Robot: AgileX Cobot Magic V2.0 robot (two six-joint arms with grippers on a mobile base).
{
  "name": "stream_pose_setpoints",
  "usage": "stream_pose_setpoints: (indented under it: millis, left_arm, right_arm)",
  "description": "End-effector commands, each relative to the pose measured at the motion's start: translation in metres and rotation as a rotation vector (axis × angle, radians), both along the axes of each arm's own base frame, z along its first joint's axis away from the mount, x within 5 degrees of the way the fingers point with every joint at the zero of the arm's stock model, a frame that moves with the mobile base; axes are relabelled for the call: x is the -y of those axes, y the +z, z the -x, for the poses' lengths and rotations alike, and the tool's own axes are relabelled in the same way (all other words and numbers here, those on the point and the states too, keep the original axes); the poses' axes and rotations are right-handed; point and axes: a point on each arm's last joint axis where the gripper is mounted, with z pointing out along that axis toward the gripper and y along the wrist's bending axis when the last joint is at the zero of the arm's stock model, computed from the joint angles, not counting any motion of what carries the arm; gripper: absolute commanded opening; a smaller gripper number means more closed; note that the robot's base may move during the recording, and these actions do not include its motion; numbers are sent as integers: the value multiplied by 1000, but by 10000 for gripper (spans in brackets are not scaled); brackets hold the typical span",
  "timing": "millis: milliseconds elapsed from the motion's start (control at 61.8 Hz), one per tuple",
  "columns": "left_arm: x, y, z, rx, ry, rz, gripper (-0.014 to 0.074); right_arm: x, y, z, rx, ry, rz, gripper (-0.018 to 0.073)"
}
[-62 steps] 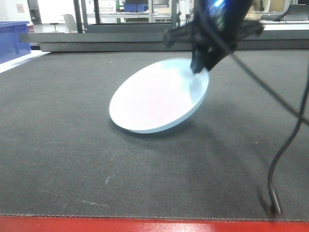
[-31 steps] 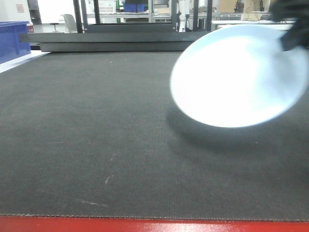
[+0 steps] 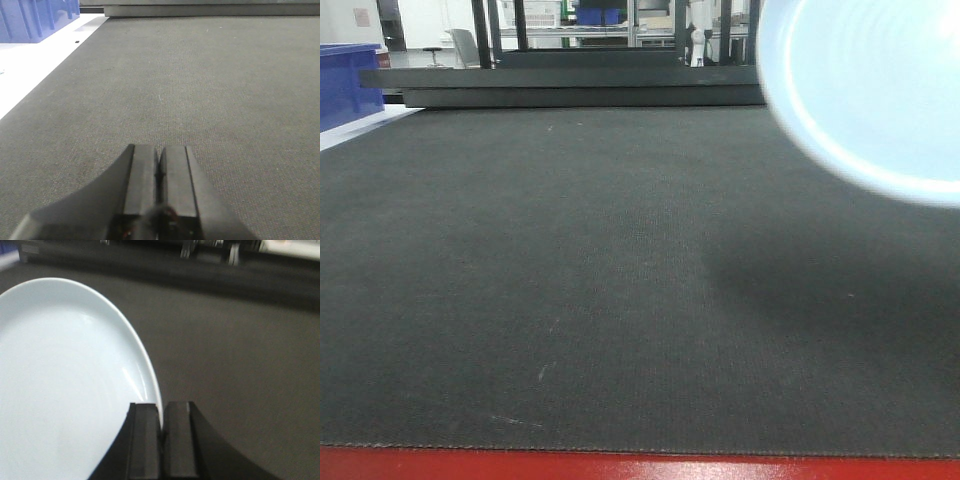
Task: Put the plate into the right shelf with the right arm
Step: 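Grip the plate rim with the right gripper and lift it upward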
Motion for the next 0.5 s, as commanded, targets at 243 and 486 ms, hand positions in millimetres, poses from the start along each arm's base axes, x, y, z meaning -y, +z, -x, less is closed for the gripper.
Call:
stream_pose_setpoints:
  millis: [243,486]
  left_arm:
    - [-1,5,0,85,16,14,-47]
    - [-1,5,0,85,16,14,-47]
  right_arm:
    - [16,41,57,265,-29,-43,29]
    - [26,64,75,234,-83,-53,29]
